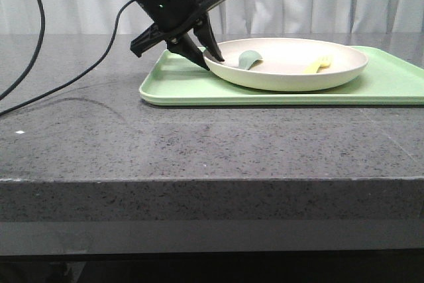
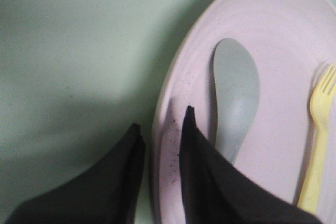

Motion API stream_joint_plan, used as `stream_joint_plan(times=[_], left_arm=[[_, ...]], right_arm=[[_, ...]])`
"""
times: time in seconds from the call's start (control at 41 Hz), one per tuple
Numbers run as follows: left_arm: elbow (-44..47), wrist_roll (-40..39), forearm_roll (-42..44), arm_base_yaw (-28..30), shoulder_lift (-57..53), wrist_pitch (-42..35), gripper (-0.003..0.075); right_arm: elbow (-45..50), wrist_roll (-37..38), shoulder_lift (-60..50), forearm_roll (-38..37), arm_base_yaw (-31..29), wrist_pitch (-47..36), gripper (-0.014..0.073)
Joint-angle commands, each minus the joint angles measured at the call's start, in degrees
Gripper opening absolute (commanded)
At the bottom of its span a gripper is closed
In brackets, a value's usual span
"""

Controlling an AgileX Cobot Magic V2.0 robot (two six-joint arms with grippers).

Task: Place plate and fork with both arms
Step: 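Open the left gripper and raise it away from the plate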

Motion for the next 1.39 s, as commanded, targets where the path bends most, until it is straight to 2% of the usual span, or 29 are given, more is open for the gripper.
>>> stream_joint_plan(times=[0.0, 0.122, 0.366, 0.464, 0.659, 0.708, 0.903, 1.025, 1.221, 1.367], left_arm=[[-2.4, -0.5, -2.0, -0.5, -4.1, -1.5, 0.0286], [-5.1, 1.2, -1.4, 0.6, -4.9, 1.5, 0.0321], [-14.3, 2.5, 3.2, 3.3, -5.0, 13.6, 0.03], [-17.2, 2.5, 4.6, 3.5, -5.0, 17.4, 0.0236], [-19.0, 3.8, 6.3, 3.5, -5.0, 24.5, -0.0021], [-19.0, 4.0, 6.3, 3.5, -5.0, 26.2, -0.0018], [-19.0, 4.0, 6.7, 3.3, -6.4, 26.2, -0.0018], [-17.5, 4.0, 14.0, 2.3, -9.1, 26.2, -0.0018], [-9.0, 3.9, 28.0, 2.9, -16.2, 25.4, -0.0018], [-0.8, 3.4, 29.7, 6.2, -22.9, 20.2, -0.0018]], right_arm=[[-1.7, -0.2, 0.5, -0.3, 0.1, -4.8, 0.0652], [-1.7, -0.2, 0.5, -0.3, 0.1, -4.8, 0.0652], [-1.7, -0.2, 0.5, -0.3, 0.1, -4.8, 0.0652], [-1.7, -0.2, 0.5, -0.3, 0.1, -4.8, 0.0652], [-1.7, -0.2, 0.5, -0.3, 0.1, -4.8, 0.0652], [-1.7, -0.2, 0.5, -0.3, 0.1, -4.8, 0.0652], [-1.7, -0.2, 0.5, -0.3, 0.1, -4.8, 0.0652], [-1.7, -0.2, 0.5, -0.3, 0.1, -4.8, 0.0652], [-1.7, -0.2, 0.5, -0.3, 0.1, -4.8, 0.0652], [-1.7, -0.2, 0.5, -0.3, 0.1, -4.8, 0.0652]])
